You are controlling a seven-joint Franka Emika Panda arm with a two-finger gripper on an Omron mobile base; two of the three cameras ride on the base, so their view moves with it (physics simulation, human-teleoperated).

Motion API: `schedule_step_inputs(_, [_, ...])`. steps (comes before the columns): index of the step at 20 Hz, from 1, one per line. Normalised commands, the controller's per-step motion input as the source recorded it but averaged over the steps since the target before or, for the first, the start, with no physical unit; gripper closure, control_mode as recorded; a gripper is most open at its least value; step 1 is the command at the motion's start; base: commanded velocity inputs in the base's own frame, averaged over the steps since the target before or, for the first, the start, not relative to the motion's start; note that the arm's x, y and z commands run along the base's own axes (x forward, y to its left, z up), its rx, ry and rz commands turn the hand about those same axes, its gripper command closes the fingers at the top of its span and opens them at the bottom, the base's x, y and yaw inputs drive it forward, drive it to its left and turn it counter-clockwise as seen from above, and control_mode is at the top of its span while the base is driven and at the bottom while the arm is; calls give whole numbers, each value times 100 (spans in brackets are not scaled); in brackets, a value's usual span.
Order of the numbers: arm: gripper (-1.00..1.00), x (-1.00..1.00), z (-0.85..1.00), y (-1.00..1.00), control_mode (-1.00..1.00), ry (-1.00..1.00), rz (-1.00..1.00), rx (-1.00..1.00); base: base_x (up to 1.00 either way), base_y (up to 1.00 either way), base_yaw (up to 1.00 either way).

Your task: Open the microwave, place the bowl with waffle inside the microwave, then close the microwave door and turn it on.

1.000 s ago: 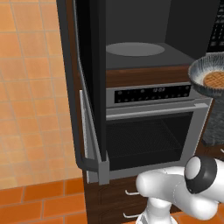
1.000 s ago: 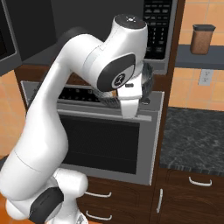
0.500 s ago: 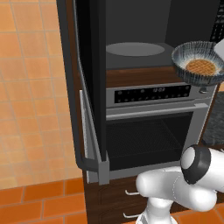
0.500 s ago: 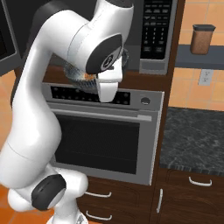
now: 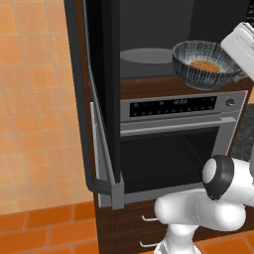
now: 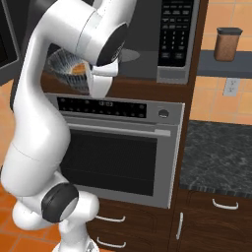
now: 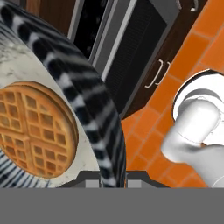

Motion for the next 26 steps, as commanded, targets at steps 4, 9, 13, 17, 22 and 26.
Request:
schedule_step_inputs(4, [100,14,0,32,-100,-3,-6,9,0,0,0])
schedule_step_inputs(9, [100,50,0,37,-100,-4,-10,10,0,0,0])
schedule_step_inputs(13, [100,65,0,35,-100,-11,-7,3,0,0,0])
schedule_step_inputs(17, [100,75,0,3,-100,-22,0,0,0,0,0])
schedule_step_inputs(22, [100,91,0,7,-100,-16,0,0,0,0,0])
schedule_step_inputs(26, [100,82,10,6,-100,-3,0,0,0,0,0])
